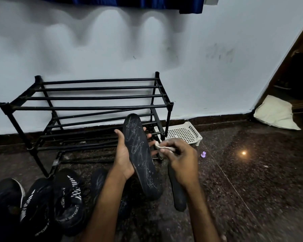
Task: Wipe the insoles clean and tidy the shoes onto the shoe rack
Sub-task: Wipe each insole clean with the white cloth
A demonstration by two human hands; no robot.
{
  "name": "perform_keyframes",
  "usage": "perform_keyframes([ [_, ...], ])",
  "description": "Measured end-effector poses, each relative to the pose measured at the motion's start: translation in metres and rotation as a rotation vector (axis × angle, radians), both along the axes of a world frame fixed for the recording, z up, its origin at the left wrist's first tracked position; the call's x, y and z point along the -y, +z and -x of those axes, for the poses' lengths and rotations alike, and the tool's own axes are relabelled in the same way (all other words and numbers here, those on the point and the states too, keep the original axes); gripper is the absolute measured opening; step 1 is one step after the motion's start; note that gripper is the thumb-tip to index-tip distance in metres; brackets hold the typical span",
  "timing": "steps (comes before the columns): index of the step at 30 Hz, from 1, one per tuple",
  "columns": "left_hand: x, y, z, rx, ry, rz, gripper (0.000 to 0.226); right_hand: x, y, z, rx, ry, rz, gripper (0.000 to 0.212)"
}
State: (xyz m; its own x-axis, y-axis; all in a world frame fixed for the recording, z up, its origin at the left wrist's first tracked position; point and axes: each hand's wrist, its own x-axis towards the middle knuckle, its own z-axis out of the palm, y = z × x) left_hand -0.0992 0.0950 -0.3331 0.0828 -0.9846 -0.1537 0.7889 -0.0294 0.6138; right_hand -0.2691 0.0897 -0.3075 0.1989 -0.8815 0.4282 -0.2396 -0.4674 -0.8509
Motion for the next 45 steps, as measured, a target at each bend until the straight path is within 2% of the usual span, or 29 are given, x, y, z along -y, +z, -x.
perform_keyframes([
  [2,0.002,0.001,0.002,0.047,0.005,-0.015,0.101,-0.003,0.001,-0.010,-0.136,0.027,0.180,0.022],
  [4,0.003,0.002,0.003,0.062,0.012,-0.016,0.098,-0.007,-0.003,-0.017,-0.294,0.123,0.231,0.019],
  [5,0.004,0.002,0.002,0.068,0.017,-0.008,0.097,-0.009,-0.004,-0.019,-0.368,0.213,0.179,0.018],
  [8,0.005,0.002,-0.005,0.101,0.035,0.020,0.098,-0.014,-0.003,-0.011,-0.607,0.518,-0.195,0.016],
  [9,0.005,0.001,-0.007,0.103,0.037,0.028,0.098,-0.013,0.000,-0.005,-0.629,0.553,-0.264,0.015],
  [11,0.003,0.001,-0.010,0.101,0.039,0.037,0.097,-0.009,0.006,0.003,-0.457,0.452,-0.273,0.016],
  [13,0.003,0.001,-0.009,0.100,0.037,0.042,0.097,-0.005,0.011,0.002,-0.309,0.224,-0.097,0.021],
  [15,0.003,0.001,-0.005,0.090,0.029,0.032,0.097,-0.006,0.010,-0.010,-0.359,0.098,0.120,0.022],
  [17,0.004,0.002,0.001,0.092,0.019,0.015,0.097,-0.013,0.003,-0.024,-0.455,0.178,0.179,0.021],
  [20,0.005,0.002,0.003,0.131,0.010,0.009,0.097,-0.019,-0.001,-0.021,-0.648,0.477,-0.107,0.017],
  [22,0.005,0.001,0.000,0.118,0.013,0.042,0.096,-0.016,0.005,-0.007,-0.714,0.516,-0.254,0.015],
  [23,0.004,0.001,-0.002,0.110,0.016,0.054,0.096,-0.012,0.009,-0.001,-0.682,0.458,-0.260,0.016],
  [26,0.003,-0.001,-0.004,0.076,0.020,0.078,0.095,-0.003,0.017,0.003,-0.530,0.147,-0.050,0.019],
  [28,0.003,-0.003,-0.003,0.034,0.025,0.092,0.093,-0.006,0.012,-0.005,-0.522,0.130,-0.019,0.019],
  [33,0.002,-0.003,-0.007,-0.019,0.029,0.116,0.087,-0.020,0.001,0.002,-0.729,0.584,-0.359,0.013],
  [34,0.002,-0.004,-0.008,-0.021,0.022,0.122,0.086,-0.017,0.007,0.007,-0.685,0.567,-0.360,0.013],
  [36,-0.001,-0.005,-0.006,-0.026,-0.028,0.135,0.084,-0.009,0.025,0.011,-0.513,0.385,-0.299,0.014],
  [39,-0.008,-0.003,0.011,-0.037,-0.126,0.124,0.077,0.000,0.046,0.005,-0.321,0.042,-0.056,0.020],
  [42,-0.011,-0.004,0.028,-0.043,-0.197,0.093,0.065,0.007,0.037,-0.008,-0.321,-0.234,0.234,0.020],
  [44,-0.010,-0.006,0.035,-0.034,-0.223,0.090,0.060,0.010,0.028,-0.016,-0.341,-0.303,0.304,0.019],
  [45,-0.009,-0.007,0.036,-0.035,-0.223,0.091,0.058,0.009,0.025,-0.017,-0.364,-0.256,0.283,0.018],
])
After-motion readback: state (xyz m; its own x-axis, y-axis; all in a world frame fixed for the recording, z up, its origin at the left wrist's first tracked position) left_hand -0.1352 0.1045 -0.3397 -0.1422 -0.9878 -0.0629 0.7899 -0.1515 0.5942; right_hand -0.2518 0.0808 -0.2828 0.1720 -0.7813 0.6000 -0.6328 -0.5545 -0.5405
